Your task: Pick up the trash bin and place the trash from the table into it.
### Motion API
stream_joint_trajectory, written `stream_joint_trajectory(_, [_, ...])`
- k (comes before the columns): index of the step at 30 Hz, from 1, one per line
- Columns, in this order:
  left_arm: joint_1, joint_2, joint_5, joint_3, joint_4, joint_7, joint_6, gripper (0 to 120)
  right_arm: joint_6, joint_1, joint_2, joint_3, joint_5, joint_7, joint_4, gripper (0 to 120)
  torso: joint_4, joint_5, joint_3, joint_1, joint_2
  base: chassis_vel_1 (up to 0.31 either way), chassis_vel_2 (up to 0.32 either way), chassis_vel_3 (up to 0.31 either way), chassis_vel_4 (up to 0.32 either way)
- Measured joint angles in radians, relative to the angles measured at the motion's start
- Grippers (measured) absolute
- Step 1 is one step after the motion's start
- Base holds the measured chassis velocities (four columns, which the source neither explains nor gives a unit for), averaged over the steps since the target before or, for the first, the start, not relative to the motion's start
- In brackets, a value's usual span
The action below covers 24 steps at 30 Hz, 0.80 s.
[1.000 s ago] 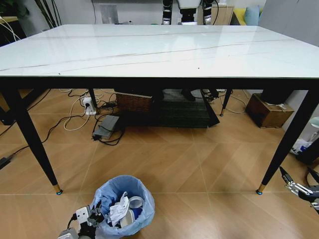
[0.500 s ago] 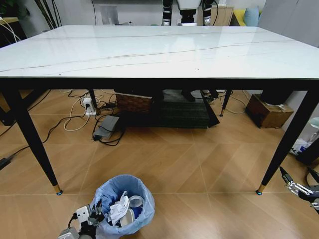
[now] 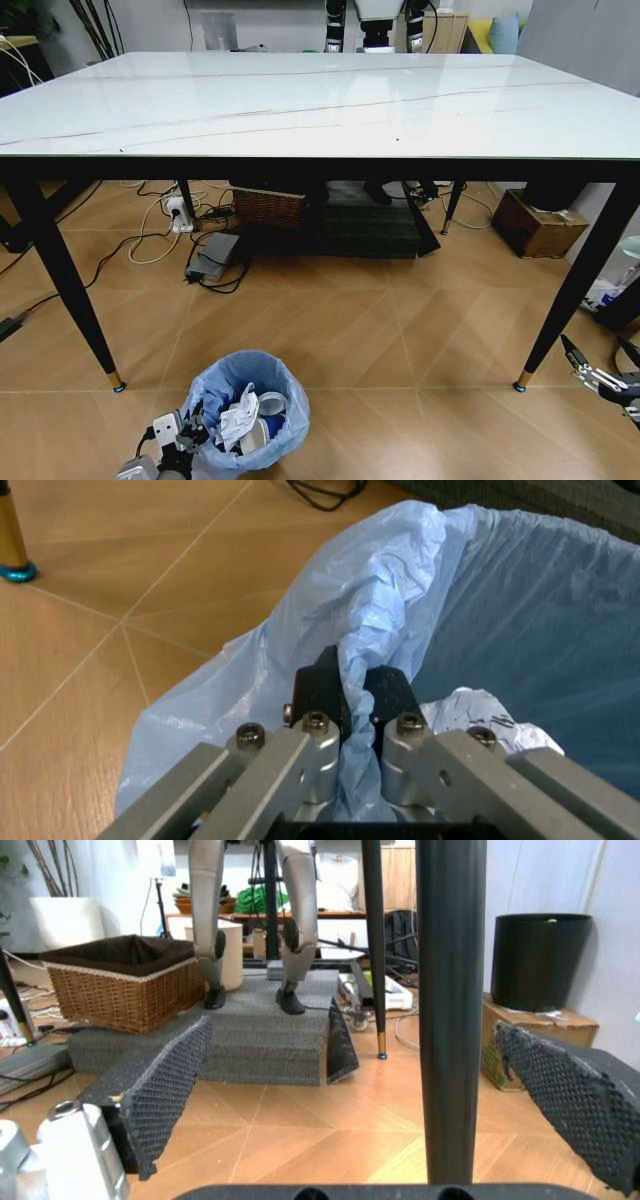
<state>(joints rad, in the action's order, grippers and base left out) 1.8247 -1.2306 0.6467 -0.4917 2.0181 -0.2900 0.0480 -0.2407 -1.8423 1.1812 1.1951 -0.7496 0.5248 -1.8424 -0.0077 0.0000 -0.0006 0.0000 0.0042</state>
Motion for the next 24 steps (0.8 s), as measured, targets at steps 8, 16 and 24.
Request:
stream_joint_trajectory(8, [0.0,-0.004,-0.001,0.0,-0.001,0.0,0.0,0,0.0,0.0,0.0,0.0,0.0,0.0,0.0,100,0.0,0.0,0.0,0.0,0.0,0.0,0.0,0.0,0.0])
stream_joint_trajectory(16, [-0.001,-0.004,-0.001,0.0,-0.003,0.005,0.0,5,0.0,0.0,0.0,0.0,0.0,0.0,0.0,100,0.0,0.0,0.001,0.0,0.001,0.0,0.0,0.0,0.0])
stream_joint_trajectory(24, [-0.002,-0.002,-0.001,-0.001,-0.003,0.01,-0.001,34,0.0,0.0,0.0,0.0,0.0,0.0,0.0,100,0.0,0.0,0.001,0.0,0.001,0.0,0.0,0.0,0.0])
